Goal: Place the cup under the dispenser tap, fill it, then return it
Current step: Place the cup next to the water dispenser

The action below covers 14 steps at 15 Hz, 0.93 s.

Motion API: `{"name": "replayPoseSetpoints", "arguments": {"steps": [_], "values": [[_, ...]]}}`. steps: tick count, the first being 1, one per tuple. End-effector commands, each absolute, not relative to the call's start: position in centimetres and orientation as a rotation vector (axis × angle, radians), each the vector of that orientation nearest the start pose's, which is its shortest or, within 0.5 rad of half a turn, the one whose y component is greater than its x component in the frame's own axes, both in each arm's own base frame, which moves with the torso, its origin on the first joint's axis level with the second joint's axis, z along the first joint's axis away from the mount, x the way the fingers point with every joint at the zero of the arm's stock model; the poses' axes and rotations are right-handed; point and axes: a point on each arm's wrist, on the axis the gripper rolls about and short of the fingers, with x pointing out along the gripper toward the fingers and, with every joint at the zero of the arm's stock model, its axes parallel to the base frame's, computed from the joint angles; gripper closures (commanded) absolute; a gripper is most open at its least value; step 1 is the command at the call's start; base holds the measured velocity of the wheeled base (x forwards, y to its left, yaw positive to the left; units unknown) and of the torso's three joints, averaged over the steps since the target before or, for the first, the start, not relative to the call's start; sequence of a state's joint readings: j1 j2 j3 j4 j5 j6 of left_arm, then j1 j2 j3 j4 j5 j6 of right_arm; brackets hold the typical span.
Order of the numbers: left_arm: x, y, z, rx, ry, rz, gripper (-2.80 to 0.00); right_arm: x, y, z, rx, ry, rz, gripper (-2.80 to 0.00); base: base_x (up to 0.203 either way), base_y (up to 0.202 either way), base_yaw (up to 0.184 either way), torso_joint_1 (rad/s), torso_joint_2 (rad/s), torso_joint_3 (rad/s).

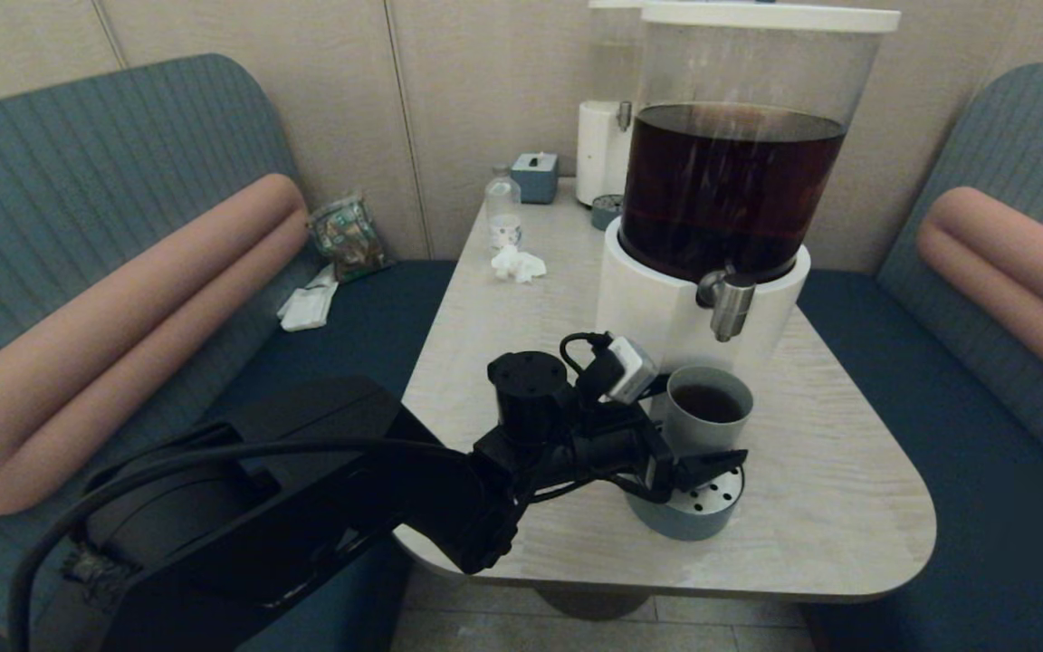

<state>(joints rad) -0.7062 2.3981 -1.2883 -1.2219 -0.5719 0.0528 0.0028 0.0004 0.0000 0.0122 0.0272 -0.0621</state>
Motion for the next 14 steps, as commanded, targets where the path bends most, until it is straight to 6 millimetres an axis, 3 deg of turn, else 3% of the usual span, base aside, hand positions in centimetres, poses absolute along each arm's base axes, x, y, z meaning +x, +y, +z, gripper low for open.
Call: {"name": "replayPoseSetpoints", "arguments": {"steps": [1,3,4,14], "values": [[34.53,-31.10,9.15,0.036,-0.159,-1.271,-2.80,-2.29,0.06,7.42,-0.063,0.010,0.031,0.00,0.000,0.000,0.000,0.000,0.00,0.000],[34.49,-31.15,9.15,0.033,-0.157,-1.265,-2.80,-2.29,0.06,7.42,-0.063,0.010,0.031,0.00,0.000,0.000,0.000,0.000,0.00,0.000],[34.51,-31.16,9.20,0.031,-0.159,-1.265,0.00,-2.29,0.06,7.42,-0.063,0.010,0.031,0.00,0.000,0.000,0.000,0.000,0.00,0.000],[33.97,-31.07,9.90,0.023,-0.181,-1.274,0.00,-2.29,0.06,7.42,-0.063,0.010,0.031,0.00,0.000,0.000,0.000,0.000,0.00,0.000]]}}
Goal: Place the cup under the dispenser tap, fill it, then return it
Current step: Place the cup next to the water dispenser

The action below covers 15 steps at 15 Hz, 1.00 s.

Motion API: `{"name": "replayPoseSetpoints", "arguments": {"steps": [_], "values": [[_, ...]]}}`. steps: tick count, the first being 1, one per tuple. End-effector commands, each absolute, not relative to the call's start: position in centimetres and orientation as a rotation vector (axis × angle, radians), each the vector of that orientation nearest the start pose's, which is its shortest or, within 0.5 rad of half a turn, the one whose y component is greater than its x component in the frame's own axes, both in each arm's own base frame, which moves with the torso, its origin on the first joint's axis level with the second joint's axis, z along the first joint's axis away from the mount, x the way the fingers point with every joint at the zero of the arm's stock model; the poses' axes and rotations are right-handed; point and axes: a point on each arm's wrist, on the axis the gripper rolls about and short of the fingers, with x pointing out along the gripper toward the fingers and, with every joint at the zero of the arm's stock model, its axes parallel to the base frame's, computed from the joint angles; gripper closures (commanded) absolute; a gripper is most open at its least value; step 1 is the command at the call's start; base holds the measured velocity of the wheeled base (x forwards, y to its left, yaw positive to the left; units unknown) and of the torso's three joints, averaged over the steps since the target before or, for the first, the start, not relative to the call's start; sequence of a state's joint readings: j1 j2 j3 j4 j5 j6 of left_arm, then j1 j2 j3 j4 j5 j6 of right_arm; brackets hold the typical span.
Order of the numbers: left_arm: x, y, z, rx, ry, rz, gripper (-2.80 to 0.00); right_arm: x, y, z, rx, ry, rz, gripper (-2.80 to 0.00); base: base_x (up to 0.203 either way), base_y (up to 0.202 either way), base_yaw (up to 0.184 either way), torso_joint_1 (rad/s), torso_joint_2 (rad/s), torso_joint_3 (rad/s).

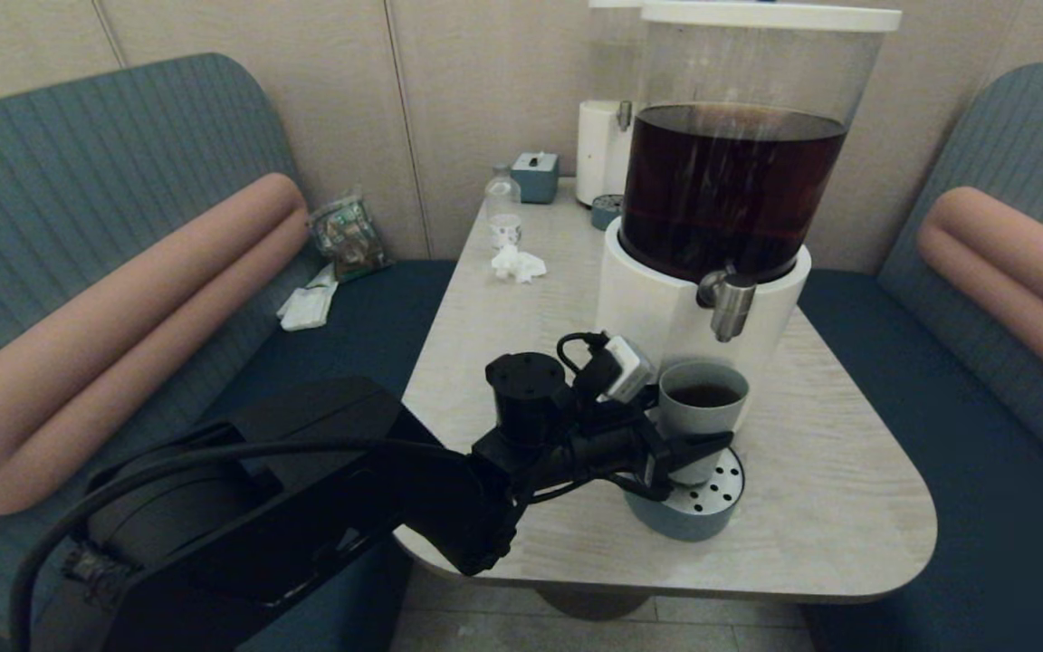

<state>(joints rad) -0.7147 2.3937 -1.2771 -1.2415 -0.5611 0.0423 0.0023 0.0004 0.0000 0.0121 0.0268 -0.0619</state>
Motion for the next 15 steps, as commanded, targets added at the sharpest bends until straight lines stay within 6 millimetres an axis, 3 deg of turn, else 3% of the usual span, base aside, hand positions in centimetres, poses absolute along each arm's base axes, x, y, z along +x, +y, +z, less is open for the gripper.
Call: {"name": "replayPoseSetpoints", "arguments": {"steps": [1,15], "values": [[33.8,-31.0,10.2,0.015,-0.182,-1.274,0.00,-2.3,0.1,7.4,-0.063,0.010,0.031,0.00,0.000,0.000,0.000,0.000,0.00,0.000],[32.0,-28.7,11.1,-0.012,-0.162,-1.251,0.00,-2.3,0.1,7.4,-0.063,0.010,0.031,0.00,0.000,0.000,0.000,0.000,0.00,0.000]]}}
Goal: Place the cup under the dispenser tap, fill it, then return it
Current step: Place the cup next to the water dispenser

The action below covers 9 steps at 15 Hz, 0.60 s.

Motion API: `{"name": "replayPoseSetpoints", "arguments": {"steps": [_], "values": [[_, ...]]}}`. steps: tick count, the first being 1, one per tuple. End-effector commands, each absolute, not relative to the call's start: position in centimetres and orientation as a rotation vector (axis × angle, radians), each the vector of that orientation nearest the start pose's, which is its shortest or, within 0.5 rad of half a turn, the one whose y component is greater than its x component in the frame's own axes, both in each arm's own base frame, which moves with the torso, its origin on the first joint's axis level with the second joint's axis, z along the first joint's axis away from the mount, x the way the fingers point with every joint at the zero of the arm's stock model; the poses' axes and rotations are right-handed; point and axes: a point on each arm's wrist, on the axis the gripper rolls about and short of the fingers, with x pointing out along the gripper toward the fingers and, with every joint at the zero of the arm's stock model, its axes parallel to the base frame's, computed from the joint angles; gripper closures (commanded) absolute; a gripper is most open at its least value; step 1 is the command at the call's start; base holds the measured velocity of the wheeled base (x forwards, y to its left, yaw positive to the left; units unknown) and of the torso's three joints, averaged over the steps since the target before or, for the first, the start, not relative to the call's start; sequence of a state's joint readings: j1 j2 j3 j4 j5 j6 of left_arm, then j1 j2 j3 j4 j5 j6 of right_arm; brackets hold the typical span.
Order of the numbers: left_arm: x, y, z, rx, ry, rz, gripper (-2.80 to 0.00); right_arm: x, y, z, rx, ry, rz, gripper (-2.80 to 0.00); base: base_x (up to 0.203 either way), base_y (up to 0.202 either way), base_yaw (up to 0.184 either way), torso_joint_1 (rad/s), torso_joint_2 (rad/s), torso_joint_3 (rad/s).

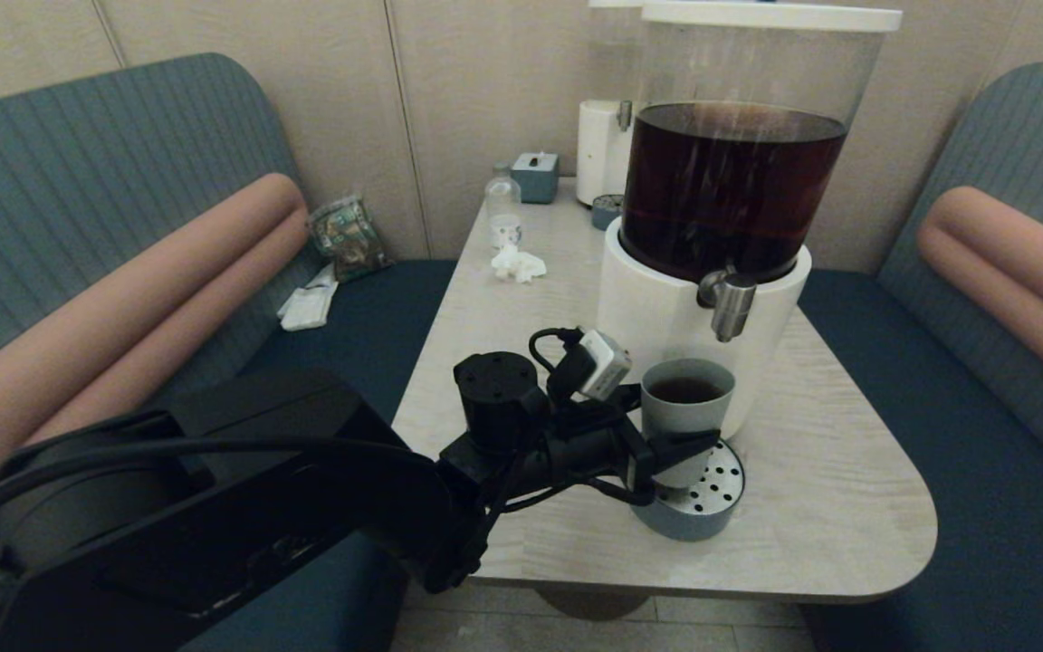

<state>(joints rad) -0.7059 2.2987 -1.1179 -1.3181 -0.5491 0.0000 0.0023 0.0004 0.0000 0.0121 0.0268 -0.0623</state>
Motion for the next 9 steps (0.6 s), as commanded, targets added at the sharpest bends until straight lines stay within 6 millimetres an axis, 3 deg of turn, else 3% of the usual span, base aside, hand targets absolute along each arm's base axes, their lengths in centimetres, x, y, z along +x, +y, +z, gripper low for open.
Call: {"name": "replayPoseSetpoints", "arguments": {"steps": [1,9], "values": [[32.0,-28.5,11.2,-0.012,-0.161,-1.249,0.00,-2.3,0.1,7.4,-0.063,0.010,0.031,0.00,0.000,0.000,0.000,0.000,0.00,0.000],[31.8,-25.2,12.7,-0.010,-0.154,-1.188,0.00,-2.3,0.1,7.4,-0.063,0.010,0.031,0.00,0.000,0.000,0.000,0.000,0.00,0.000]]}}
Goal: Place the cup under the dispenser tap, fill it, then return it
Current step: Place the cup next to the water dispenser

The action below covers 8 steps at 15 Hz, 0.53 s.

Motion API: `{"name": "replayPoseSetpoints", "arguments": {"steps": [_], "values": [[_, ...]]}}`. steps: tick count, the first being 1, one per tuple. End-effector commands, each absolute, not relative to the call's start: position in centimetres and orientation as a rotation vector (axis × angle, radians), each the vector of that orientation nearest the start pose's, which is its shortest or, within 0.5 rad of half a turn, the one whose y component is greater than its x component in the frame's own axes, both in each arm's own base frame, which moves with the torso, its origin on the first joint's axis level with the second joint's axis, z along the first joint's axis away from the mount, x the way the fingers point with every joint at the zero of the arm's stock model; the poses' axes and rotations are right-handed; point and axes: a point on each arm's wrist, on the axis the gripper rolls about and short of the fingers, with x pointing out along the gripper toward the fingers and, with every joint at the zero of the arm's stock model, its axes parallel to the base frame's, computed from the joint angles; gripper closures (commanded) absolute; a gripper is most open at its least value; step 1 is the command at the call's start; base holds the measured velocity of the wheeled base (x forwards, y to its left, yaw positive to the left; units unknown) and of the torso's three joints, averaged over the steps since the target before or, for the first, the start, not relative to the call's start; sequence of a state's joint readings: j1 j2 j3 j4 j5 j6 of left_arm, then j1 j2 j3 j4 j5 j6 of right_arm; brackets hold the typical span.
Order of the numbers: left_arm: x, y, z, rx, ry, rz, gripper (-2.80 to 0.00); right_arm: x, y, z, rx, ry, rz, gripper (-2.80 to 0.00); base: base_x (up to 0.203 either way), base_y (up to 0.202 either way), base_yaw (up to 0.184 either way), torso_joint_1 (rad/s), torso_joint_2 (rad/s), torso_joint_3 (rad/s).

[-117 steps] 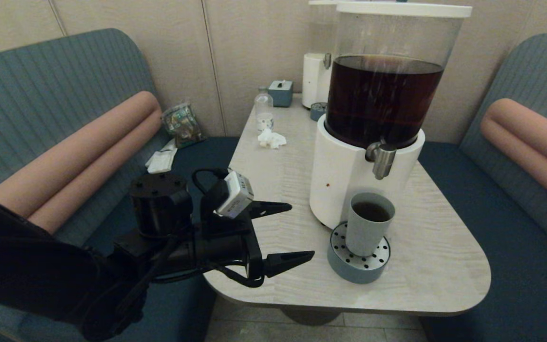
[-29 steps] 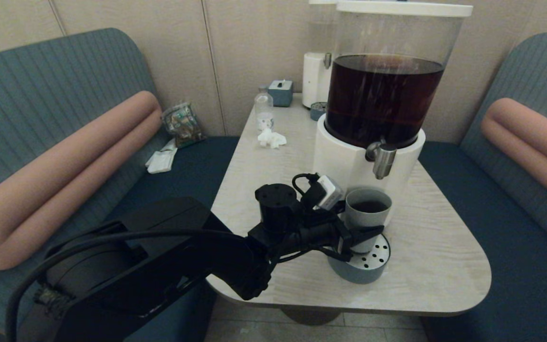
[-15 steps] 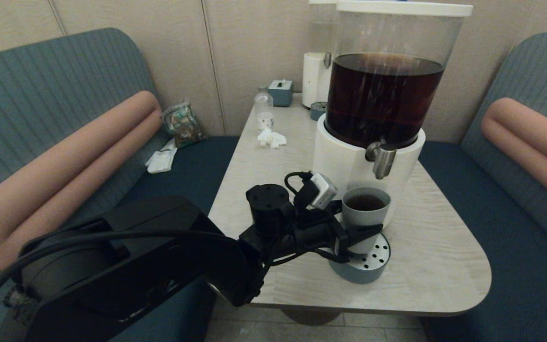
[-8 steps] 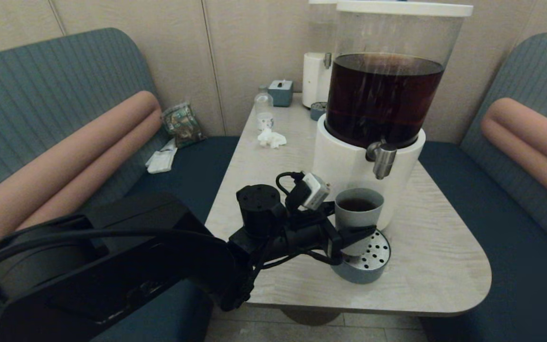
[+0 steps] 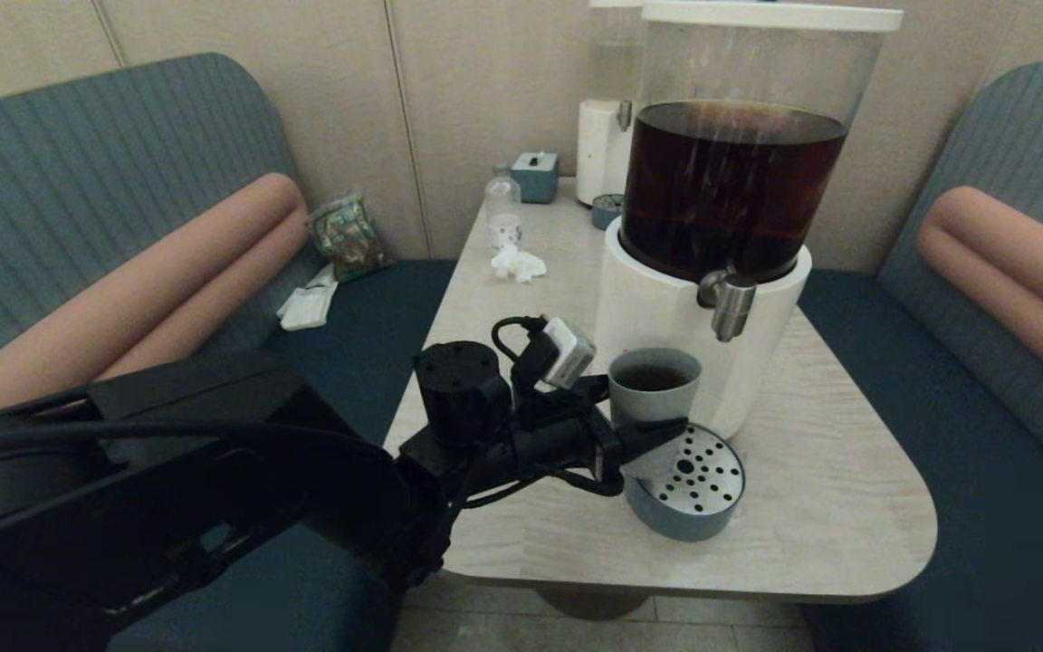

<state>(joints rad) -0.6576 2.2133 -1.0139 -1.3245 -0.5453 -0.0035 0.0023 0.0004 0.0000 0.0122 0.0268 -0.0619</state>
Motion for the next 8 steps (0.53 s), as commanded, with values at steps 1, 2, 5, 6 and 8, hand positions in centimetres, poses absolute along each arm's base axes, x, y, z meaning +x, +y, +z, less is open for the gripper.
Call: {"name": "replayPoseSetpoints", "arguments": {"steps": [1,2,5,6,8], "values": [[31.8,-24.6,13.0,-0.009,-0.156,-1.175,0.00,-2.3,0.1,7.4,-0.063,0.010,0.031,0.00,0.000,0.000,0.000,0.000,0.00,0.000],[31.8,-24.2,13.1,-0.008,-0.155,-1.168,0.00,-2.3,0.1,7.4,-0.063,0.010,0.031,0.00,0.000,0.000,0.000,0.000,0.00,0.000],[31.6,-22.2,13.8,-0.004,-0.150,-1.131,0.00,-2.3,0.1,7.4,-0.063,0.010,0.031,0.00,0.000,0.000,0.000,0.000,0.00,0.000],[31.6,-21.8,13.9,-0.003,-0.150,-1.120,0.00,-2.3,0.1,7.4,-0.063,0.010,0.031,0.00,0.000,0.000,0.000,0.000,0.00,0.000],[32.0,-21.1,14.1,-0.004,-0.160,-1.100,0.00,-2.3,0.1,7.4,-0.063,0.010,0.031,0.00,0.000,0.000,0.000,0.000,0.00,0.000]]}}
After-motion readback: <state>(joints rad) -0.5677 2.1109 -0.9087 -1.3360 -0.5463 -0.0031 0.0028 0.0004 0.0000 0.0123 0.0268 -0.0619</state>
